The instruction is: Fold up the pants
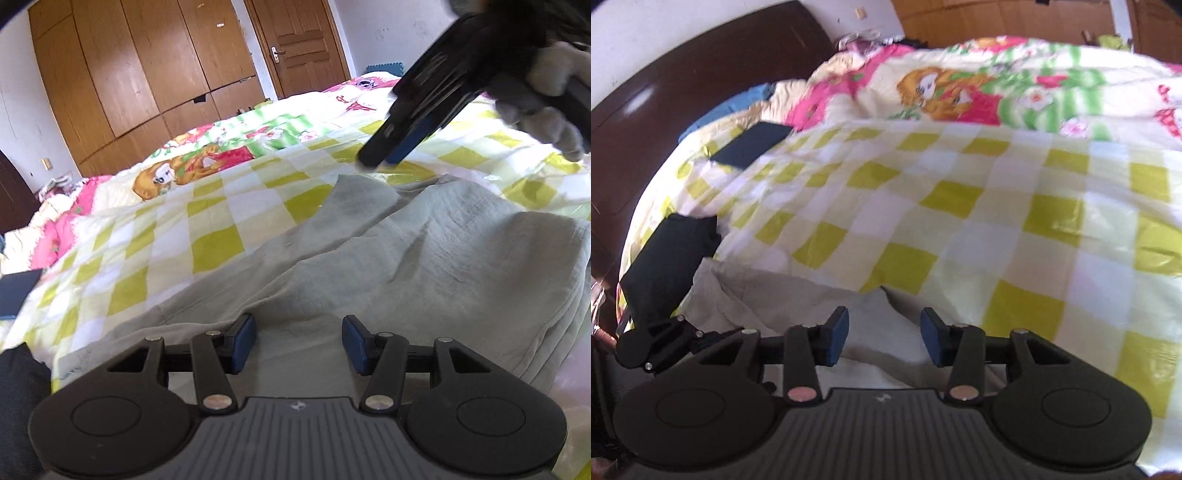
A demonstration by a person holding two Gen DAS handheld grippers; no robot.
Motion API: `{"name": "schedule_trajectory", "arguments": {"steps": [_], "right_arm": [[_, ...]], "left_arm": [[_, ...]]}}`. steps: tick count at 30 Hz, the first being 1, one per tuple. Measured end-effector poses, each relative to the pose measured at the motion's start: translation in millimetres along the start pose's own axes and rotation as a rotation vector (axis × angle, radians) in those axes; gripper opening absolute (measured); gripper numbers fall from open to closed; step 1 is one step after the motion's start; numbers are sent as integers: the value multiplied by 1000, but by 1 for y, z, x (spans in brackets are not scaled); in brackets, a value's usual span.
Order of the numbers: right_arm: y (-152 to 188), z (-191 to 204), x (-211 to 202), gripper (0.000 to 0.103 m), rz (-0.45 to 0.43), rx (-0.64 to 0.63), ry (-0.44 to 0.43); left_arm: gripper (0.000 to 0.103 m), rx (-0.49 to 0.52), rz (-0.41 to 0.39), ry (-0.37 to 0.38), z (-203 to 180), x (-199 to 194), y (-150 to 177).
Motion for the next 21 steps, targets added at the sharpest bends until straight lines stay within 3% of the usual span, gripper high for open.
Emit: {"name": "schedule_trajectory", "arguments": {"steps": [1,3,5,10,12,14,18,21], "right_arm": [[0,3,7,40,13,-12,-1],[-3,4,15,14,13,5,24],[-5,-5,12,3,-15,86,20],[-15,-44,10,1,-132,327,50],[-12,-61,20,6,-137,414,98],[-8,-72,26,4,-115,475,93],[-13,-68,-16,20,-266,411,164],[-9,-63,-39,22,-269,376,112]], "left_arm": [[65,9,-3,-8,0,-2,0],[66,23,-9,-14,0,-6,2],[66,36,-14,-15,1,-6,4],[66,22,-36,-44,9,-5,5],[74,3,-18,-82,13,3,10],[82,-25,-12,-96,15,13,19],[86,-60,-16,-100,23,9,21],[86,-12,-23,-120,21,2,23]]}}
Point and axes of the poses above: each gripper's, at about its wrist camera, not at the fingertips, and x roughly the way its jaws point, z to its left, y to its underside, the point moved 3 cm from there along x, roughly the way its jaws point, and after that the axes turned 2 degrees about -z, right-handed, at the moved point
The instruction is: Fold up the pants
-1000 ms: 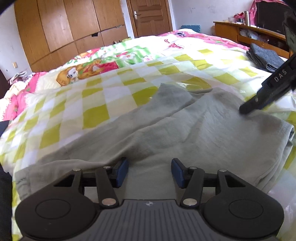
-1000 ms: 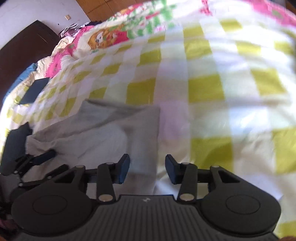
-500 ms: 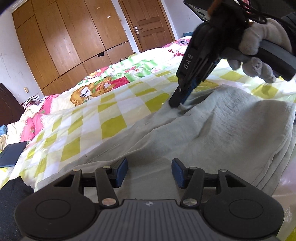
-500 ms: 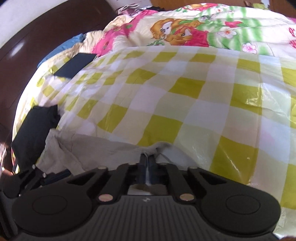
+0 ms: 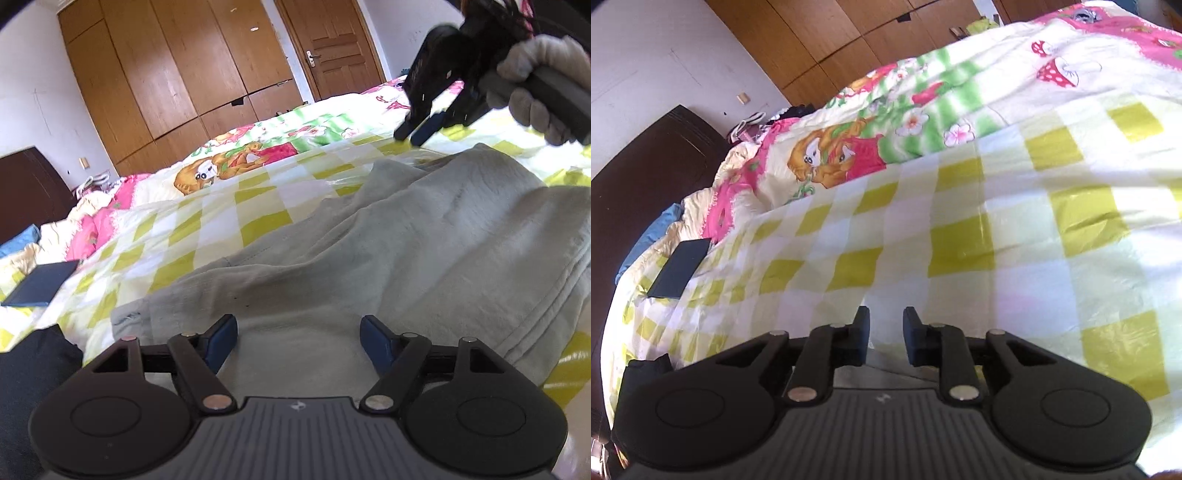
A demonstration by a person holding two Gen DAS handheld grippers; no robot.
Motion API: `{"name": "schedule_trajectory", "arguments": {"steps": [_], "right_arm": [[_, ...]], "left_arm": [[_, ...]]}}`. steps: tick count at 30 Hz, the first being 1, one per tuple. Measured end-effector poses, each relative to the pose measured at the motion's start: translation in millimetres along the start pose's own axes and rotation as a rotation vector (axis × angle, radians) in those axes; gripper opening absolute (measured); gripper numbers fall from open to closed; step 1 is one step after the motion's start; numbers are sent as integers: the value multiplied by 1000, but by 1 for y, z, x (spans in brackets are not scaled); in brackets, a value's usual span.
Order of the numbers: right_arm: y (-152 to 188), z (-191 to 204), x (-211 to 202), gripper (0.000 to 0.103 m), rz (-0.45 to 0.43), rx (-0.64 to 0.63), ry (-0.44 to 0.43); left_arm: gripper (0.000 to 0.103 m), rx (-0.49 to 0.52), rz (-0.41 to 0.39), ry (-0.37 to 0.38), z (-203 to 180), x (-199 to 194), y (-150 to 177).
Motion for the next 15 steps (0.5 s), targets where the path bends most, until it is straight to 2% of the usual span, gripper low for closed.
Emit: {"name": "schedule_trajectory", "arguments": {"steps": [1,3,5,6,7,9,12,14,15], "right_arm": [[6,5,-2,22,39,-26,-19],[21,13,0,27,70,-170,20],[32,8,19,24,117,-326,218],[32,0,25,6,131,-339,279],[29,-8,26,0,127,-320,292],[20,-14,20,0,100,-285,307],[8,-14,6,1,38,-297,310],[4,-9,-3,9,29,-309,222],[5,-4,-6,10,56,-319,154]], "left_arm": [[86,9,-2,-3,0,-2,0],[86,14,0,-9,1,-6,1],[86,15,8,-17,1,-6,3],[86,14,11,-19,1,-6,4],[86,19,14,-19,0,-6,4],[87,23,24,-18,1,-5,3],[89,20,39,-22,2,-2,2],[89,33,42,-25,0,-2,0],[89,44,41,-27,-1,-2,0]]}}
Point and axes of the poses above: each gripper's, at about its wrist camera, not at the fingertips, and x roughly the way its jaws point, z to its left, y to its underside, the point moved 3 cm from there along x, roughly the way its jaws point, and after that the axes turned 2 degrees about -z, right-handed, at the moved point
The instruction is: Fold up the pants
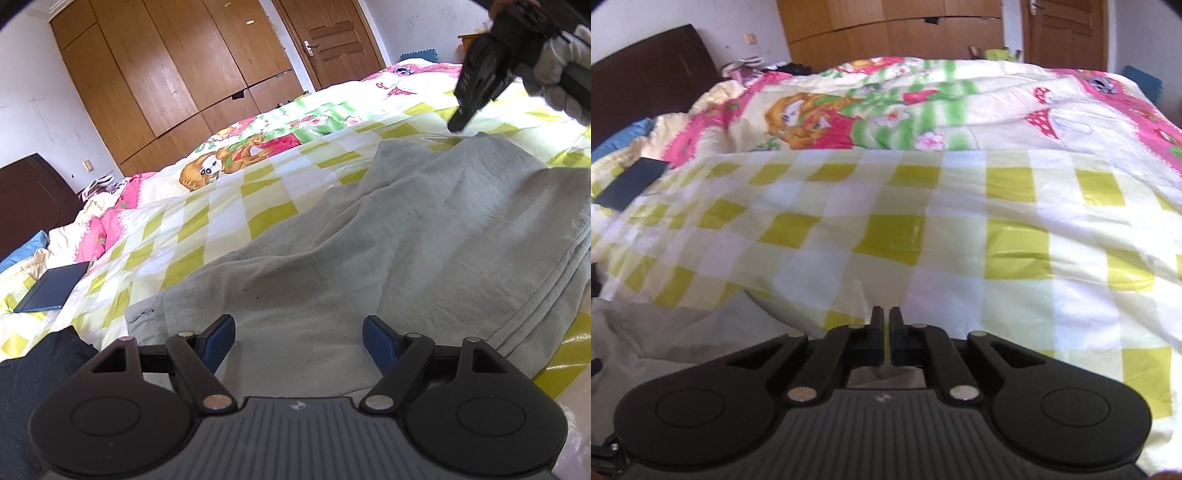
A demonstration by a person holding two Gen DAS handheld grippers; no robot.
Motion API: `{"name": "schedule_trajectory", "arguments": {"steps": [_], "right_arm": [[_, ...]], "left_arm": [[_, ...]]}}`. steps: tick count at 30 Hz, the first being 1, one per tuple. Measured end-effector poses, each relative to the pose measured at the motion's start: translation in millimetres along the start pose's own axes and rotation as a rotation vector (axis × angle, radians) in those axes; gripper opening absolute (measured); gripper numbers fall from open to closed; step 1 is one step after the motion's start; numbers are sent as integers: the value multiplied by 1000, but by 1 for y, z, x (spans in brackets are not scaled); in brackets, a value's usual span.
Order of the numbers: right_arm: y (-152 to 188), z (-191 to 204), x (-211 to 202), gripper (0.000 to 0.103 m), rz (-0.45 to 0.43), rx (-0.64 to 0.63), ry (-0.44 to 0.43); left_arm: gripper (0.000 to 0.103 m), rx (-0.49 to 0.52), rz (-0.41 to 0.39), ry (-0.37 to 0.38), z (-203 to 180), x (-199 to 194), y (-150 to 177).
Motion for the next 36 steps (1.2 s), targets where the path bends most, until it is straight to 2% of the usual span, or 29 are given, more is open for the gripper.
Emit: {"name": "schedule_trajectory", "arguments": {"steps": [1,2,3,5,7,8,9,12,14,16,17,18,20,23,24,25,27,29,30,32,36], "right_arm": [[1,4,1,11,33,-20,-58],[3,7,2,23,54,-50,-74],[6,12,5,30,57,-104,-55],[12,18,15,28,111,-206,-26],[20,20,27,26,163,-249,-13],[20,19,32,14,171,-261,16],[18,13,38,1,175,-224,48],[3,-13,37,1,94,-45,126],[-1,-28,17,11,41,78,94],[10,-36,-10,12,27,164,21],[21,-37,-24,21,33,189,0],[34,-38,-39,34,38,214,-13],[65,-36,-59,45,73,265,-57],[102,-31,-61,45,158,385,-145],[110,-26,-55,45,191,400,-181],[114,-22,-49,46,206,390,-180],[113,-18,-38,49,194,392,-164],[106,-21,-31,52,175,455,-204],[105,-23,-28,40,164,485,-200],[105,-25,-28,8,182,504,-182],[115,-14,-72,6,154,421,-203]], "left_arm": [[89,9,-1,-1,-1,-1,0],[89,16,-2,0,-1,-1,-1],[89,20,-1,3,-1,-1,-1],[89,20,2,11,1,-1,-2],[89,24,3,21,2,0,-3],[89,28,1,25,3,1,-3],[89,29,0,29,3,1,-2],[90,-5,4,31,5,3,0],[91,-28,4,27,7,3,2],[91,-31,5,25,7,1,2],[91,-24,3,24,8,-1,2],[91,-22,2,22,8,-3,2],[90,-24,-10,22,10,-8,2],[91,-17,-12,17,7,-10,5],[91,-16,-8,14,6,-10,5],[91,-17,-6,11,5,-10,5],[91,-6,-4,5,3,-10,4],[91,15,1,1,2,-9,3],[91,22,5,0,1,-9,3],[91,36,14,0,0,-8,1],[90,62,17,12,-3,-16,-1]]}}
Point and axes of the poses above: each gripper's, at about its wrist camera, not at the fingertips, and x roughly the way its jaws point, z to its left, y to its underside, the point moved 3 cm from there along x, roughly the way its jaws point, and after that the axes turned 2 degrees about -z, right-handed, at the moved point
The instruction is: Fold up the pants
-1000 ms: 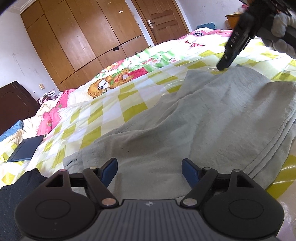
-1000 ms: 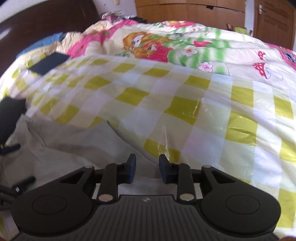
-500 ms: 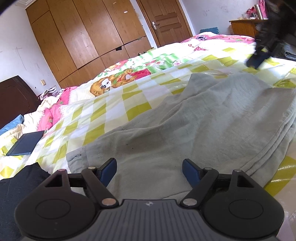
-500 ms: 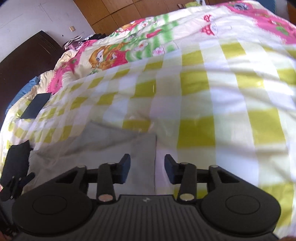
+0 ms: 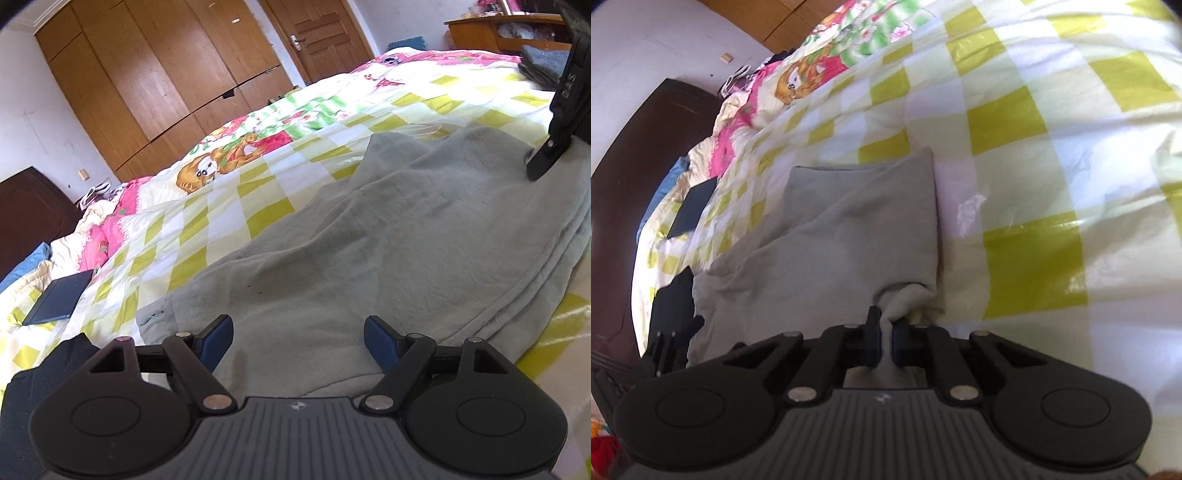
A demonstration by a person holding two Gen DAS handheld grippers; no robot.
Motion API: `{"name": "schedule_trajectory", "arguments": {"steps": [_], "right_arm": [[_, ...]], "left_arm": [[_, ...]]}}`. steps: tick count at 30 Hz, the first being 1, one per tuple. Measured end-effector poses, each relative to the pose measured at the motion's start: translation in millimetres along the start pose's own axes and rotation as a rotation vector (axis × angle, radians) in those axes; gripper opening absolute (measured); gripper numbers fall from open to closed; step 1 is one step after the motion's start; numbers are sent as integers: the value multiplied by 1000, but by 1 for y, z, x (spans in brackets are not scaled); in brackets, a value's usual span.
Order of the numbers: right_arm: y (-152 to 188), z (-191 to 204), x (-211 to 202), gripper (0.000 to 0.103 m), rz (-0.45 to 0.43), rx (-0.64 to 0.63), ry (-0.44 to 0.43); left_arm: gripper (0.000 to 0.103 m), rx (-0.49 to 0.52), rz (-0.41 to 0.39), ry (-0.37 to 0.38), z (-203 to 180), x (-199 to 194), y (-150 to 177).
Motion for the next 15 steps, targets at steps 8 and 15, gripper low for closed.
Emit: {"name": "schedule_trajectory", "arguments": {"steps": [8,15], "right_arm": [[42,-38,-73,6,-22,96,70],[36,-49,-62,37,-84,169,30]], "left_arm": [[90,14,-54,130,-33,-63,8],[90,-24,-138,101,-35,-81,-14]]}}
Point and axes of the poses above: each gripper's, at about its wrist camera, not at the fingertips, and x roughly the way its jaws point, z to its left, y to its underside, the point moved 3 cm from there along x, roughly the way its jaws point, and after that the axes turned 2 degrees about -z, right-handed, at the moved point
